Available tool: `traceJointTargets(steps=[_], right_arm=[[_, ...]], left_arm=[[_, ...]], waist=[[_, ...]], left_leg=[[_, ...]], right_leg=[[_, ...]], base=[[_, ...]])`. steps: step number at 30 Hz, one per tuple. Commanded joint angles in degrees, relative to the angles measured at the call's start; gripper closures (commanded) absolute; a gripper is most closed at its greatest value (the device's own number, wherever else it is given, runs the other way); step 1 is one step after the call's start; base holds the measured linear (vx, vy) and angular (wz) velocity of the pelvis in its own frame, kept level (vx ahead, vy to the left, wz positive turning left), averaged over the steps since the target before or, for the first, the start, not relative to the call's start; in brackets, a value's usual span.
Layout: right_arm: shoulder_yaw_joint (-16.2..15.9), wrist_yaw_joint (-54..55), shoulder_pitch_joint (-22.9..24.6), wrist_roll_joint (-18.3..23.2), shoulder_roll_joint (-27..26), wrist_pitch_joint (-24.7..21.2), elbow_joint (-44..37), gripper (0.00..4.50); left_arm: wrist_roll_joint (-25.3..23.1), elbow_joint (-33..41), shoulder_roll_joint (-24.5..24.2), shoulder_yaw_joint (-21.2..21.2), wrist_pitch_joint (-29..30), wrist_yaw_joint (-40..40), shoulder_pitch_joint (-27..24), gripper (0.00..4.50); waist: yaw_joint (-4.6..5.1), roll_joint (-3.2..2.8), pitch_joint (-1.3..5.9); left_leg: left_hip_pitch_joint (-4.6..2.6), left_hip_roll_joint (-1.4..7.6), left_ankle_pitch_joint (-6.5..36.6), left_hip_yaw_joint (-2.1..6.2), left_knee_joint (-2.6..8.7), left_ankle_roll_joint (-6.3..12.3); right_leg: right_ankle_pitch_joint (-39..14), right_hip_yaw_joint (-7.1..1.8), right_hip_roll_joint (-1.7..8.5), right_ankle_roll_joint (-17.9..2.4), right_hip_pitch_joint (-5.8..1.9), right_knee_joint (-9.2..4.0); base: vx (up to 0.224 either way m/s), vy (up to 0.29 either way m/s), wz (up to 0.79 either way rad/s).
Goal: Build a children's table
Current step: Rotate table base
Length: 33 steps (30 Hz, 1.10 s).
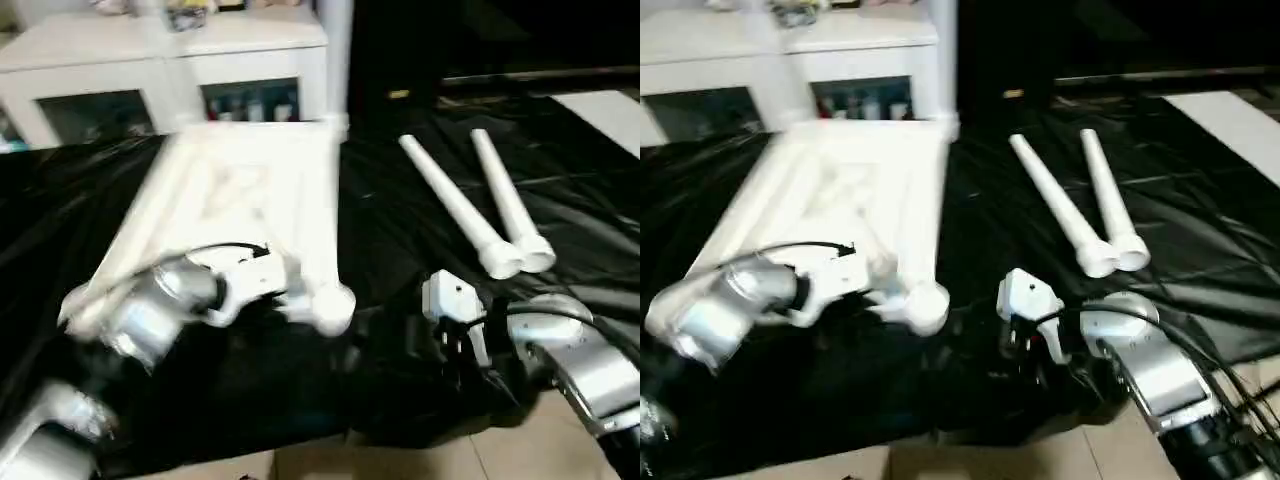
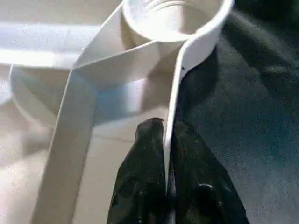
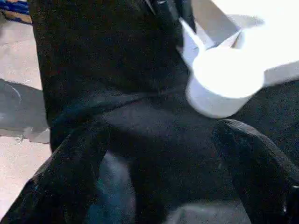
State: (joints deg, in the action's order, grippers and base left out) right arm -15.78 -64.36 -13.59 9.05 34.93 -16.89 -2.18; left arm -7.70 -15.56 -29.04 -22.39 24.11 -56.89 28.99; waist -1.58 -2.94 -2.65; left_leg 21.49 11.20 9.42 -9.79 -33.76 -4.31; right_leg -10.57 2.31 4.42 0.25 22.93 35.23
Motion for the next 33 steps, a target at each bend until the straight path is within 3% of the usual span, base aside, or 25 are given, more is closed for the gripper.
traceJointTargets(steps=[1,5,7,8,9,14,16,19,22,24,25,28,30,33], right_arm=[[-0.03,0.08,-0.5,-0.18,0.2,-0.14,-1.34,0.48],[-0.09,0.08,-0.7,-0.24,0.22,0.01,-1.01,0.48],[-0.32,0.31,-0.98,-0.65,0.01,0.38,-0.43,0.48],[-0.39,0.39,-1.0,-0.75,-0.04,0.48,-0.34,0.48],[-0.54,0.75,-1.13,-1.02,-0.25,0.66,-0.09,0.48],[-0.85,1.68,-1.38,-1.58,-0.7,0.93,0.21,0.48],[-0.8,1.79,-1.23,-1.56,-0.78,0.97,0.2,0.48],[-0.65,1.94,-1.05,-1.47,-0.88,0.98,0.16,0.48],[0.04,2.52,-0.99,-0.9,-1.35,0.89,-0.13,0.48],[0.86,3.11,-1.02,-0.4,-1.66,1.29,-0.08,0.48],[0.94,3.17,-1.03,-0.37,-1.69,1.34,-0.07,0.48],[3.63,5.53,-1.55,1.5,-3.3,1.02,-0.16,0.48],[5.9,8.64,-2.05,2.67,-5.09,-0.12,-0.66,0.48],[7.32,12.83,-2.5,1.98,-7.03,-0.13,-0.68,0.48]], left_arm=[[-2.45,-1.17,-0.44,2.42,5.93,5.27,-2.77,4.34],[-2.59,1.29,0.08,2.94,7.04,6.13,-4.21,4.45],[-2.56,1.33,0.67,3.39,3.97,8.14,-4.66,4.48],[-2.78,1.31,0.71,3.39,3.1,8.91,-4.76,4.48],[-3.33,0.42,0.42,3.14,0.65,10.45,-4.72,4.48],[-5.27,-2.15,-1.8,2.36,-6.78,12.88,-4.67,4.48],[-2.72,-1.38,-1.97,4.22,-6.7,10.56,-5.09,4.01],[-0.63,0.06,-2.18,5.87,-7.25,8.91,-5.57,3.85],[3.48,3.33,-1.81,10.05,-7.79,9.09,-6.24,3.62],[7.76,6.27,-1.6,13.25,-6.61,7.99,-6.53,3.5],[8.06,6.47,-1.6,13.5,-6.58,7.94,-6.54,3.5],[11.97,8.08,-1.74,17.68,-7.43,7.89,-6.57,3.5],[15.21,9.76,-1.33,21.69,-7.33,8.54,-7.24,3.5],[16.33,11.31,-0.75,24.12,-8.69,10.32,-8.42,3.5]], waist=[[-0.56,0.79,3.16],[-0.37,1.08,3.0],[-0.47,0.89,3.05],[-0.53,1.22,3.09],[-0.73,0.85,3.08],[-0.93,0.67,3.15],[-0.89,0.86,3.14],[-0.87,0.79,3.19],[-1.15,0.54,3.33],[-1.31,0.84,3.31],[-1.55,0.63,3.36],[-1.74,0.83,3.35],[-1.95,0.52,3.33],[-1.8,0.48,3.3]], left_leg=[[0.47,0.81,16.93,0.84,4.06,1.7],[0.05,0.64,17.6,0.73,3.9,2.32],[-0.2,0.73,17.83,0.72,3.84,2.55],[-0.26,0.76,17.84,0.66,3.81,2.7],[-0.41,0.85,18.3,0.75,3.89,2.77],[-0.56,0.99,19.55,0.76,4.13,2.33],[-0.62,0.93,20.1,0.7,4.11,2.1],[-0.42,1.01,19.52,0.76,4.17,2.02],[-0.8,1.1,18.87,0.52,3.96,2.26],[-0.7,1.19,18.29,0.45,4.02,2.37],[-0.74,1.22,18.07,0.47,3.96,2.19],[-0.6,1.1,17.59,0.4,3.96,2.33],[-0.77,1.08,17.39,0.39,3.98,2.11],[-0.8,1.07,17.84,0.43,4.05,1.39]], right_leg=[[-21.53,-1.24,2.78,-9.02,-3.21,-5.06],[-24.9,-1.27,2.69,-8.09,-2.71,-5.76],[-25.23,-1.28,2.52,-8.04,-2.41,-5.92],[-24.85,-1.29,2.46,-8.1,-2.33,-5.97],[-24.46,-1.28,2.44,-8.39,-2.16,-5.9],[-21.25,-1.38,2.4,-9.15,-2.16,-5.53],[-21.87,-1.39,2.47,-9.05,-2.14,-5.61],[-21.06,-1.48,2.6,-9.28,-2.26,-5.44],[-18.2,-1.6,2.46,-10.68,-1.94,-5.31],[-16.51,-1.57,2.44,-11.5,-2.08,-5.13],[-16.24,-1.62,2.67,-11.78,-2.15,-4.88],[-16.22,-1.55,2.53,-11.71,-2.17,-4.91],[-16.28,-1.58,2.45,-11.37,-2.03,-4.84],[-16.67,-1.52,2.31,-10.7,-1.98,-4.84]], base=[[0.0,0.0,0.0],[0.0,0.0,0.0],[0.0,0.0,0.0],[0.0,0.0,0.0],[0.0,0.0,0.0],[0.0,0.0,0.0],[0.0,0.0,0.0],[0.0,0.0,0.0],[0.0,0.0,0.0],[0.0,0.0,0.0],[0.0,0.0,0.0],[0.0,0.0,0.0],[0.0,0.0,0.0],[0.0,0.0,0.0]])
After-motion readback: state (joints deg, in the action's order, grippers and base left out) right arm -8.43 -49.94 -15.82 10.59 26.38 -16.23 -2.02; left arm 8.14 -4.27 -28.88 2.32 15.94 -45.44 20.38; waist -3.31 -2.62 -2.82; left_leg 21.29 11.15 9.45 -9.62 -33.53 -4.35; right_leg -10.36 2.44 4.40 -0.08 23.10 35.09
